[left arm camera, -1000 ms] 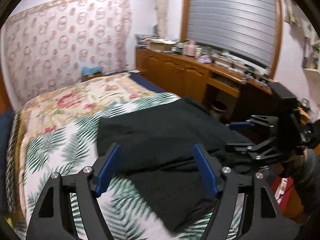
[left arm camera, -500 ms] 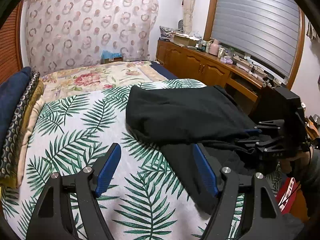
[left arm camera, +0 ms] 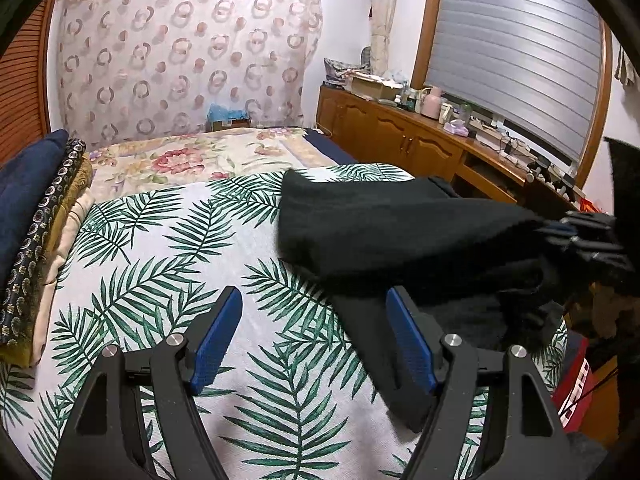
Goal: Fold small clothes
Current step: 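Grasp the shirt with the right gripper, fold it inward, then open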
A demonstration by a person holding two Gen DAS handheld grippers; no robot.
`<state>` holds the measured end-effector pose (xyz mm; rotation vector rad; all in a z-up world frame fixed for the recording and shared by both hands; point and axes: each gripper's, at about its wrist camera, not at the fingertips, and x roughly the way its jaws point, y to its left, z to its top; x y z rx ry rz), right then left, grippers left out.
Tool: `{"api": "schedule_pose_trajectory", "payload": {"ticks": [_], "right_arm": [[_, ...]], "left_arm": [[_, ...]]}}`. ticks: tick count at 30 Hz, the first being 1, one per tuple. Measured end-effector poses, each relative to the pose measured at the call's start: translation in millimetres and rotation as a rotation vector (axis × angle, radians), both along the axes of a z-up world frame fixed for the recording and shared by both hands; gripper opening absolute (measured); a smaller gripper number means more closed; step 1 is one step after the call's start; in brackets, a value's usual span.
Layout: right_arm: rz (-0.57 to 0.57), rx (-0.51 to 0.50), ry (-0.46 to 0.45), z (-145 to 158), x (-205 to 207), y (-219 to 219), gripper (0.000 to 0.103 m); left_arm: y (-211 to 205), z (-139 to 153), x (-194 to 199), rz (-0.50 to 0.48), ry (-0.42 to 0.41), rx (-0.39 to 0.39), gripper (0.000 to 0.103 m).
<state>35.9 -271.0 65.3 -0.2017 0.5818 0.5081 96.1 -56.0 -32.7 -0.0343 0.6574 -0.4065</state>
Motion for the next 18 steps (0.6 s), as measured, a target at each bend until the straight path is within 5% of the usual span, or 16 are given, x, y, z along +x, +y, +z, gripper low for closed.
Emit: {"api": "schedule_pose_trajectory", "payload": {"ticks": [5,13,18], "right_arm": [[-0.086,-0.024,-0.007,1.9,-19.6,-29.3,0.012],[-0.211,-0.032,0.111,-40.1,-24.8,-67.8,0.012],[-0.233,-0.017,0.097,-28.9,-34.0,-75.8,0.012]], "left_arm": [[0.3,3.4,-1.9,-0.001,-0.010,-0.006,0.075],[-3.4,7.5,-5.5,-0.005,-0.027,0.003,0.075],[-4.7,7.4,-6.4,-0.007,-0.030,0.004,0.075]]}}
